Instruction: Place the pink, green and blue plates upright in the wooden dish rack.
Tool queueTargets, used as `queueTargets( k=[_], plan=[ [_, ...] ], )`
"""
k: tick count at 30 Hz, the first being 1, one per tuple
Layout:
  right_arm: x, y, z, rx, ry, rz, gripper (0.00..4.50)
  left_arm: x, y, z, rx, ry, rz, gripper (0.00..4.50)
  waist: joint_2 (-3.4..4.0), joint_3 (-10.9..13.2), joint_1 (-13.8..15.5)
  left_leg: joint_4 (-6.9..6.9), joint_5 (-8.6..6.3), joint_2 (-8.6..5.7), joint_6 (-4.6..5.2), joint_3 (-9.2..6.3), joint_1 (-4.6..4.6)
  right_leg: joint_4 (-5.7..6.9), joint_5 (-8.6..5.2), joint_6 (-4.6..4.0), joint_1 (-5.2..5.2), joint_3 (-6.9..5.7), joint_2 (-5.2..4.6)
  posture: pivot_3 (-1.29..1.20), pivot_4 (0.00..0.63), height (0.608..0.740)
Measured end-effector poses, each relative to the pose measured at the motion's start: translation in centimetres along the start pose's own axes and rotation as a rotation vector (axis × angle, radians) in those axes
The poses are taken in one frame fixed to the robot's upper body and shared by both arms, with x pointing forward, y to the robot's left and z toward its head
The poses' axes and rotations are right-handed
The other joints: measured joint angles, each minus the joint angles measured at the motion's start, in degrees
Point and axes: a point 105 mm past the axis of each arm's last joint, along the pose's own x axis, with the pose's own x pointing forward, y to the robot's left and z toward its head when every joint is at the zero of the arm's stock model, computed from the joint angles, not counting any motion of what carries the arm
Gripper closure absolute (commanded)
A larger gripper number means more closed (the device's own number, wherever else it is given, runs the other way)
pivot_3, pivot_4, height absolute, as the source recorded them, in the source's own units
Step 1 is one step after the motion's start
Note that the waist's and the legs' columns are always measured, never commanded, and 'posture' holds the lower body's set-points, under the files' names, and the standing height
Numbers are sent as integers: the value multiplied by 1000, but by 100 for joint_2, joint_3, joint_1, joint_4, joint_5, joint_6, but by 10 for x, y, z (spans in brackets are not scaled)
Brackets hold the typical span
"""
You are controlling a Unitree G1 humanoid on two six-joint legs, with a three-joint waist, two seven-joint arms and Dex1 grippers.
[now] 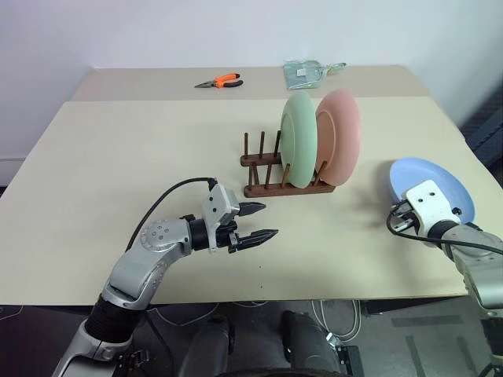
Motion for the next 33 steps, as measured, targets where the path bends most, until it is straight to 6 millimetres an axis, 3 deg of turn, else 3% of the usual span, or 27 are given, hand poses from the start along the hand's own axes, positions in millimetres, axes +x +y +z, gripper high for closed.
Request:
queueTargets(
  k=[3,7,9,11,14,17,19,24,28,33],
  plan=[
    [1,-24,53,11,-209,-99,4447,-4,15,-4,20,15,81,1343,13,3,-6,-3,0,1,0,-2,3,5,3,3,-2,-1,2,0,150,740],
    [-29,-49,167,159,-658,-129,4447,-19,57,-1,91,31,273,1343,16,5,0,-4,1,2,0,-15,2,5,11,15,-2,-9,7,0,150,740],
    [-56,-41,223,302,-889,38,4447,-32,79,-1,133,40,374,1343,17,4,-8,-10,1,3,0,-19,1,4,12,17,-5,-10,7,0,150,740],
    [-84,-16,264,386,-1061,281,4447,-47,96,-3,152,43,464,1343,11,1,-2,-15,0,5,-1,-36,0,4,13,16,-5,-22,8,0,150,740],
    [-100,17,294,543,-1155,563,4447,-63,108,-5,166,46,531,1343,10,1,-2,-12,1,2,-1,-37,-3,4,13,15,-6,-20,5,0,150,740],
    [-97,45,312,757,-1143,763,4447,-75,114,-9,185,59,568,1343,10,-1,-1,-11,1,0,-2,-38,-1,8,13,14,-7,-19,4,0,150,740],
    [-81,66,316,894,-1050,829,4447,-79,114,-10,183,61,581,1343,10,-2,-6,-12,2,0,-3,-36,-3,15,14,14,-16,-18,4,0,150,740],
    [-35,110,296,1031,-757,820,4447,-85,113,-11,183,58,605,1343,9,-3,-2,-16,5,-3,-8,-33,-16,35,15,15,-43,-14,4,0,150,740],
    [-12,126,272,1135,-593,772,4447,-86,109,-11,179,57,616,1343,9,-3,-16,-16,7,-3,-12,-25,-15,63,15,14,-58,-7,4,0,150,740],
    [-10,132,269,1196,-535,778,4447,-82,106,-7,172,42,612,1343,9,-5,-38,-15,8,1,-14,-24,-10,85,15,13,-66,-5,10,0,150,740]
  ],
)
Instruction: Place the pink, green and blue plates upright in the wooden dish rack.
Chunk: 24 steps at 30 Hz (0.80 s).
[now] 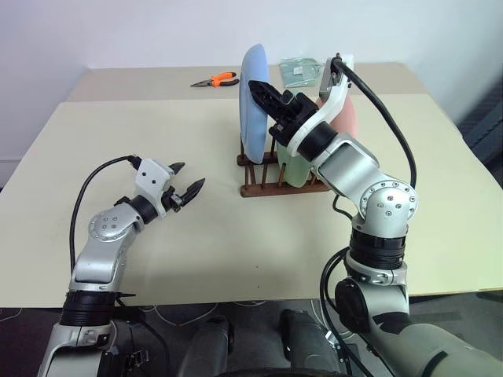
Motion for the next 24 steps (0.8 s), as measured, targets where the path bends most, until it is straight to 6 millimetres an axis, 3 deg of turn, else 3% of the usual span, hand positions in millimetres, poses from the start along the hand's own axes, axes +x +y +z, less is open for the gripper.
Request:
queueTargets(
  k=[2,5,8,14,17,19,21,22,24],
  plan=[
    [0,-4,-2,5,9,-24,4447,0,0,-1,-7,6,0,1343,-1,-1,-4,0,0,0,0,1,0,0,0,0,0,0,0,0,150,740],
    [2,-14,-4,9,28,-60,3499,1,-1,-1,-12,7,-1,1343,-1,-2,-8,0,0,0,0,1,0,1,0,0,-1,0,1,0,150,740],
    [2,-20,0,-109,40,-84,2099,3,-3,2,-17,1,-5,1343,0,-1,-1,4,0,-1,0,4,-4,-1,0,0,-1,0,1,0,150,740],
    [-11,-6,33,-601,0,-7,2099,3,-6,6,-25,-11,-15,1343,-3,-1,15,3,0,-1,0,6,-6,-7,-2,3,2,-1,0,0,150,740],
    [-40,7,65,-759,-68,68,2099,3,-7,5,-28,-7,-15,1343,-11,-5,32,3,0,0,0,4,-5,-14,-4,6,11,-2,-1,0,150,740],
    [-66,0,84,-792,-99,46,2099,3,-8,4,-30,-5,-16,1343,-16,-6,44,4,0,0,1,2,-3,-27,-4,5,21,-3,-1,0,150,740],
    [-107,-27,99,-839,-69,-81,2099,4,-9,3,-31,-5,-22,1343,-23,-11,109,3,-2,1,4,-7,-2,-58,-5,5,45,-17,-1,0,150,740],
    [-134,-51,104,-852,-29,-198,2099,2,-7,-1,-32,10,-12,1343,-24,-11,140,3,-6,1,10,0,2,-73,-6,5,53,-15,-2,0,150,740],
    [-176,-89,102,-854,65,-380,2099,1,-3,-9,-37,38,2,1343,-21,-11,169,7,-7,-2,13,12,2,-76,-5,5,54,-9,-8,0,150,740]
  ],
)
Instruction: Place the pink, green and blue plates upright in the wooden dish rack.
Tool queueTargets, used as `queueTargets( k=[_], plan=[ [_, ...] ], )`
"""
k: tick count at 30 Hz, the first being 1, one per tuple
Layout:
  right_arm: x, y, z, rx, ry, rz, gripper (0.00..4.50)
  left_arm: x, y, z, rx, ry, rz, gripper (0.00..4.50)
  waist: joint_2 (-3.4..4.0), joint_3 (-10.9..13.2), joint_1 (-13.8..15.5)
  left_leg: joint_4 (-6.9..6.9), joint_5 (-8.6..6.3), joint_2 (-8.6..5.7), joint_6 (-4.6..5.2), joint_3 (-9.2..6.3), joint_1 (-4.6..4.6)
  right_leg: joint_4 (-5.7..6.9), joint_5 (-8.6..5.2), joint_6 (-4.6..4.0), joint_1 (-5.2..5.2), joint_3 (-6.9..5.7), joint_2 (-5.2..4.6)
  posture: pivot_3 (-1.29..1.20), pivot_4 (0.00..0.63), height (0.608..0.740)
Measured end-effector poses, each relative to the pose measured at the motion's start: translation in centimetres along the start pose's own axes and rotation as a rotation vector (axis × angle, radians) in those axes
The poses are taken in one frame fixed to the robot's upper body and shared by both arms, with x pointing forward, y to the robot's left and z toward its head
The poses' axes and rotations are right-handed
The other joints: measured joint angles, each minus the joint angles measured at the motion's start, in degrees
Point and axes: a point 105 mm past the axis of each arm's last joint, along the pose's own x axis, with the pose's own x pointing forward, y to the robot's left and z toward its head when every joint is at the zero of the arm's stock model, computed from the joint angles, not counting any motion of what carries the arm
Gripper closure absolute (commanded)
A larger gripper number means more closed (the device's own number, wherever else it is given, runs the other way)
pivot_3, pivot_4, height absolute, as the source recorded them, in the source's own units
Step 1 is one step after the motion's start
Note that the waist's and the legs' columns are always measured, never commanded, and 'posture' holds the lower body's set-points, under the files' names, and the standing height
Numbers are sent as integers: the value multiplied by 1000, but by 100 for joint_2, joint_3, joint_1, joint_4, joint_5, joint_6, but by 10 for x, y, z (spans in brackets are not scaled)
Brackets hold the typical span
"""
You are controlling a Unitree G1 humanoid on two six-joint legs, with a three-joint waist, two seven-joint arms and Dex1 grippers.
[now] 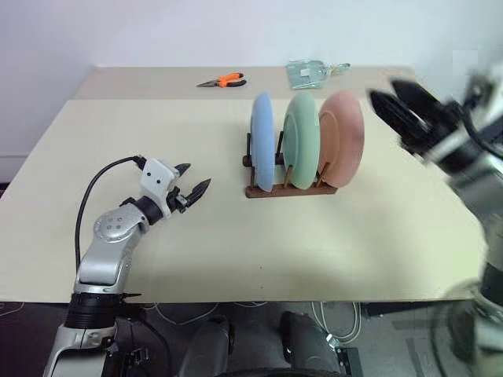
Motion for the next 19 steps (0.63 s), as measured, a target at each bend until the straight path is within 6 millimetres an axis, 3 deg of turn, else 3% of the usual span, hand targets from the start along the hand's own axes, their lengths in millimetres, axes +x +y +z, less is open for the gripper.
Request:
queueTargets(
  k=[3,8,19],
  plan=[
    [-26,-18,-49,-94,203,-64,2099,1,5,-6,9,14,20,1343,6,0,-46,2,0,5,0,15,9,4,0,-1,-1,10,1,0,150,740],
    [-35,-26,-106,-222,371,-64,2099,0,13,-11,36,26,74,1343,10,0,-147,1,0,8,-1,16,17,5,-11,16,5,11,2,0,150,740],
    [-7,-36,-132,-304,346,-42,2099,-25,25,-26,63,95,191,1343,9,3,-111,5,0,1,-1,6,10,2,1,-2,7,9,-2,0,150,740]
  ],
)
